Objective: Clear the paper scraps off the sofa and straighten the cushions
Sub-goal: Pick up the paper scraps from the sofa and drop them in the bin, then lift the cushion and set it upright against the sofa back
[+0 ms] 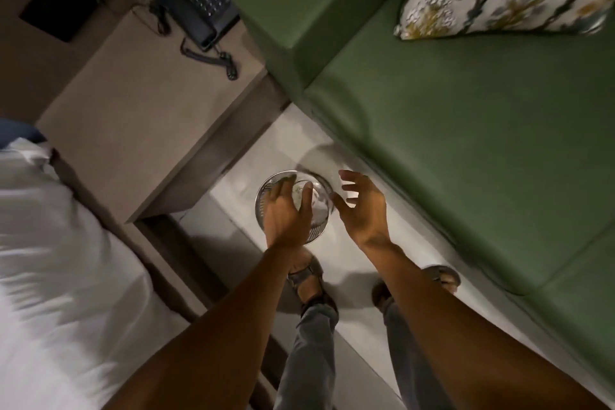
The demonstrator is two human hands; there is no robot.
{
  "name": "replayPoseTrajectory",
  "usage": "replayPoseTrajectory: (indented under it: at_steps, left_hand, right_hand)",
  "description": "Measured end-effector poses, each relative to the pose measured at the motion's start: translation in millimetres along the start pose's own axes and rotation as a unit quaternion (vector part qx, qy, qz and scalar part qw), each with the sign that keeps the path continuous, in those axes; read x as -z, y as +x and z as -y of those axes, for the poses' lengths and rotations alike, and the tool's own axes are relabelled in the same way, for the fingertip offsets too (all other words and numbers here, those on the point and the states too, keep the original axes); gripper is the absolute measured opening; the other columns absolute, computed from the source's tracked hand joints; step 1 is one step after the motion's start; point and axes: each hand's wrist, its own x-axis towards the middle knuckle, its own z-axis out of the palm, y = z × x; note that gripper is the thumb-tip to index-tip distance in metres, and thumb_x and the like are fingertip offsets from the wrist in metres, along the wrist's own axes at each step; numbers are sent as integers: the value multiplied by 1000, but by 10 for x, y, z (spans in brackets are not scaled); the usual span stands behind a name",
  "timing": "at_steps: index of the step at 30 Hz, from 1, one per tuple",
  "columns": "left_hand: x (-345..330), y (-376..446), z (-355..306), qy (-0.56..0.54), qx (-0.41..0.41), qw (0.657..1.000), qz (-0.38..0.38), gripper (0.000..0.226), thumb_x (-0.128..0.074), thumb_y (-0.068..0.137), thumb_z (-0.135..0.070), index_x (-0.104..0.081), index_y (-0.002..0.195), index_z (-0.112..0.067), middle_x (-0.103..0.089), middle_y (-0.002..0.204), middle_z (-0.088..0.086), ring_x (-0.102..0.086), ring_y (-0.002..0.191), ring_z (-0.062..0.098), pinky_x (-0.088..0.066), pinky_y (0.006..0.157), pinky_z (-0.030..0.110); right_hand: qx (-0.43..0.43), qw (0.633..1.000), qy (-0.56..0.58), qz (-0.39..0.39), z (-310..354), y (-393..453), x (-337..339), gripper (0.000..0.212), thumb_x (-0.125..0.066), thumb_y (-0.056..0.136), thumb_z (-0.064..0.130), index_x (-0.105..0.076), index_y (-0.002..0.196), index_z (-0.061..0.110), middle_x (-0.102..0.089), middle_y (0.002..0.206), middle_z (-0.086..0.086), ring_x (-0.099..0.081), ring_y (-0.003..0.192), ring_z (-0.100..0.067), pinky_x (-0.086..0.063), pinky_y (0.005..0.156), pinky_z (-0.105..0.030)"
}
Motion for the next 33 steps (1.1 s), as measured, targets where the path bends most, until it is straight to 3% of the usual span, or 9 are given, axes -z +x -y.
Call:
replayPoseTrajectory:
  at_steps: [6, 10, 11, 15, 19, 25, 30, 32, 33]
  left_hand:
    - [-227, -92, -1227, -25, 24, 999, -26, 72, -52, 96, -70, -54, 144, -16, -61, 145, 12, -52, 134, 34, -45, 111, 53]
    - [-403, -25, -2112, -105, 6, 994, -4, 79, -46, 91, -82, -45, 149, -27, -54, 150, 7, -47, 138, 28, -40, 115, 46]
    - [-439, 49, -2306, -115, 3, 993, 10, 83, -43, 90, -84, -41, 151, -29, -50, 154, 6, -44, 141, 27, -37, 117, 45]
    - [-561, 490, -2885, -144, -34, 989, 17, 86, -44, 91, -83, -32, 156, -29, -41, 159, 4, -36, 146, 25, -32, 122, 45]
    - [-620, 1008, -3309, -212, -47, 976, -1, 91, -47, 90, -82, -28, 160, -27, -37, 162, 5, -30, 149, 23, -24, 126, 46]
    - [-586, 1750, -3814, -357, 143, 921, -55, 120, -40, 69, -96, -20, 164, -27, -16, 173, 8, -14, 159, 30, -15, 128, 56]
    - [-599, 2183, -4065, -447, 125, 886, 5, 126, -46, 66, -97, -11, 166, -28, -13, 175, 3, -12, 160, 25, -12, 130, 54]
    - [-818, 1957, -4838, -435, 125, 888, 74, 131, -47, 62, -100, -11, 165, -29, -13, 175, 0, -14, 160, 24, -12, 128, 52]
    - [-811, 1940, -4842, -435, 139, 887, 64, 130, -48, 62, -100, -12, 165, -29, -13, 174, -2, -15, 160, 23, -12, 127, 51]
  right_hand:
    - [17, 991, 103, -79, 99, 188, 1107, 42, -82, 96, 24, -65, 132, 9, -75, 124, -9, -78, 105, -24, -67, 89, -46]
    - [16, 984, 74, -161, 184, 397, 1884, 49, -74, 100, 43, -63, 138, 15, -76, 127, -6, -77, 107, -20, -64, 87, -20]
    - [4, 980, 83, -180, 214, 479, 2062, 52, -71, 101, 46, -62, 142, 15, -75, 131, -5, -76, 110, -19, -64, 90, -20]
    - [-18, 964, 113, -242, 335, 862, 2554, 61, -62, 104, 54, -54, 151, 15, -66, 147, -8, -66, 133, -23, -56, 113, -50]
    - [-14, 956, 111, -270, 504, 1330, 2852, 76, -56, 103, 64, -42, 161, 17, -49, 163, -8, -48, 152, -24, -40, 127, -46]
    - [11, 948, 162, -274, 767, 2224, 3216, 97, -60, 101, 64, -15, 171, 14, -16, 179, -9, -22, 166, -27, -26, 135, -53]
    - [-13, 935, 195, -297, 929, 2665, 3388, 109, -67, 90, 74, -18, 171, 21, -23, 176, -8, -27, 164, -29, -26, 134, -56]
    - [-45, 905, 206, -370, 740, 2552, 4029, 110, -67, 87, 78, -19, 171, 26, -26, 175, -7, -29, 163, -28, -26, 134, -54]
    - [-45, 905, 202, -371, 732, 2535, 4011, 110, -67, 86, 79, -19, 171, 27, -26, 174, -7, -29, 163, -27, -26, 134, -51]
